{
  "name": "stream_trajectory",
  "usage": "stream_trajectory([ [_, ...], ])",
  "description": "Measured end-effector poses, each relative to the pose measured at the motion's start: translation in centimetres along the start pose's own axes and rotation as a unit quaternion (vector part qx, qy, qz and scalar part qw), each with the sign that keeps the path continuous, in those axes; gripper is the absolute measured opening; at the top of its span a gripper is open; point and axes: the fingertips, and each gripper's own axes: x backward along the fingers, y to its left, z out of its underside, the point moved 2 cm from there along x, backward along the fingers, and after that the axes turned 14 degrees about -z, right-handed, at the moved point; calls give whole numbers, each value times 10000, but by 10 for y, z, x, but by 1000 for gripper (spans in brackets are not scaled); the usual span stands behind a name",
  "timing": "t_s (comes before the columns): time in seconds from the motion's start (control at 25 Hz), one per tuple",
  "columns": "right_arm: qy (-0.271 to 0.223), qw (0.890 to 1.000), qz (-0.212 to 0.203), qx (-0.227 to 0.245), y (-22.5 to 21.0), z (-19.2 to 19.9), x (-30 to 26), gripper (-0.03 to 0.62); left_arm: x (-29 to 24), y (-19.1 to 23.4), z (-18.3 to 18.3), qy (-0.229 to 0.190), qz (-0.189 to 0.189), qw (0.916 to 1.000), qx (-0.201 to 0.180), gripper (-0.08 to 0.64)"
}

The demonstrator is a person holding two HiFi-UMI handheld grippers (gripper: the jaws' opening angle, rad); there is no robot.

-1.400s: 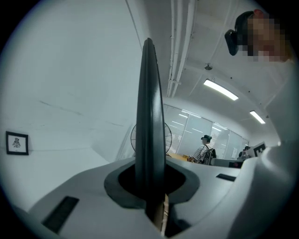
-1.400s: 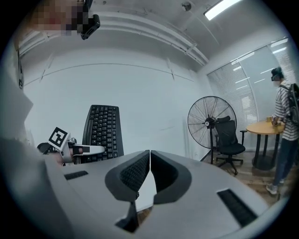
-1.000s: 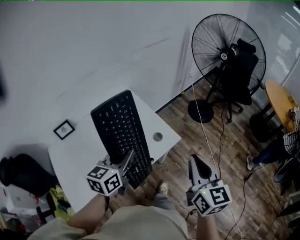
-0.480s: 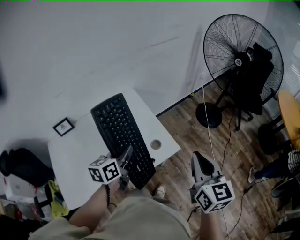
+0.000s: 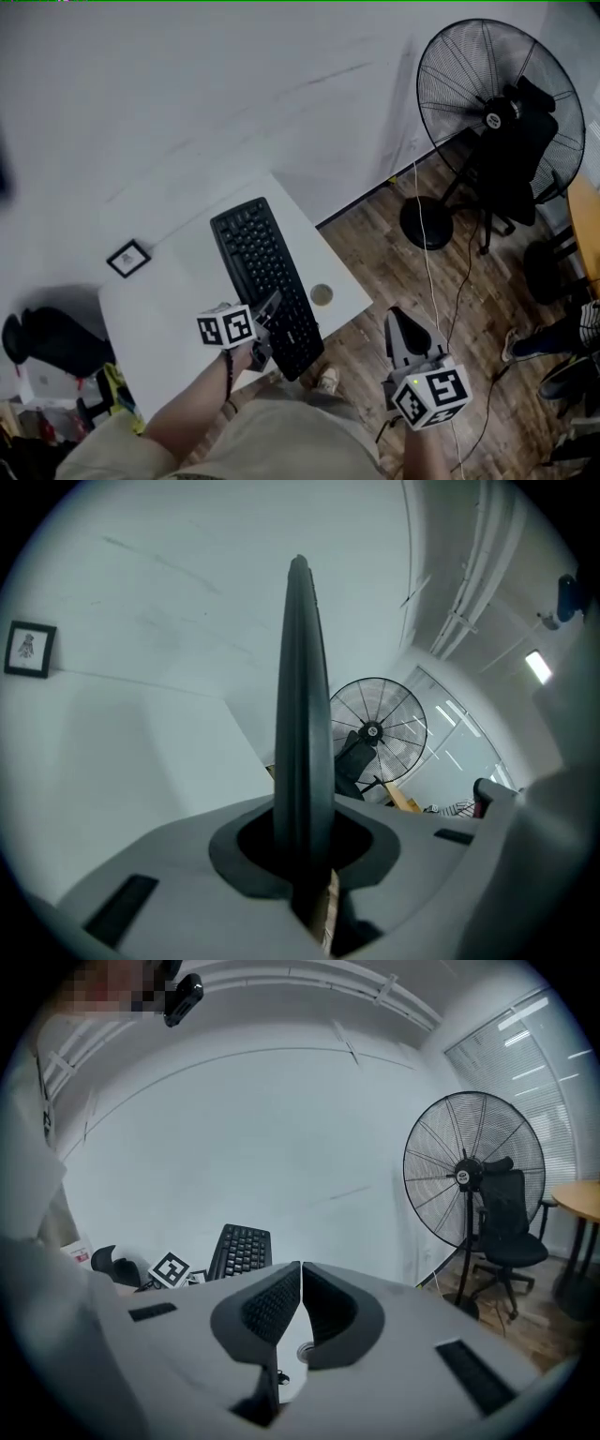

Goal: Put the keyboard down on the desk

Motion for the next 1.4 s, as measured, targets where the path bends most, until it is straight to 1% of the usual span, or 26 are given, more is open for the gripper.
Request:
stream_trajectory([
  [0.12,1,9999,-96,124,8,-4,-13,28,-20,10,2,229,66,9996,182,83],
  [0.2,51,9998,-186,54,13,0,-24,28,-29,17,2,336,112,9990,265,83],
  [0.36,239,9993,-253,-103,10,13,-43,28,-51,28,2,576,171,9977,298,83],
  [0.56,436,9984,-218,-276,8,32,-60,28,-79,44,12,955,272,9939,476,85],
  [0.76,692,9969,-128,-361,2,45,-74,28,-106,64,24,1251,53,9904,578,97],
  [0.88,795,9961,-110,-369,3,50,-80,28,-114,74,30,1344,-48,9884,707,103],
  [1.0,858,9954,-95,-409,2,54,-87,28,-123,83,34,1426,-175,9869,728,116],
  [1.08,883,9949,-114,-470,1,58,-95,28,-129,92,36,1424,-267,9861,808,129],
  [1.16,886,9945,-144,-544,2,61,-101,28,-131,97,37,1333,-249,9868,882,140],
  [1.2,892,9942,-160,-576,3,63,-103,28,-130,98,37,1299,-239,9875,863,140],
  [1.28,909,9935,-204,-651,4,66,-108,28,-130,100,37,1273,-296,9889,706,148],
  [1.4,872,9918,-323,-878,5,68,-115,28,-133,104,38,1294,-545,9892,420,210],
])
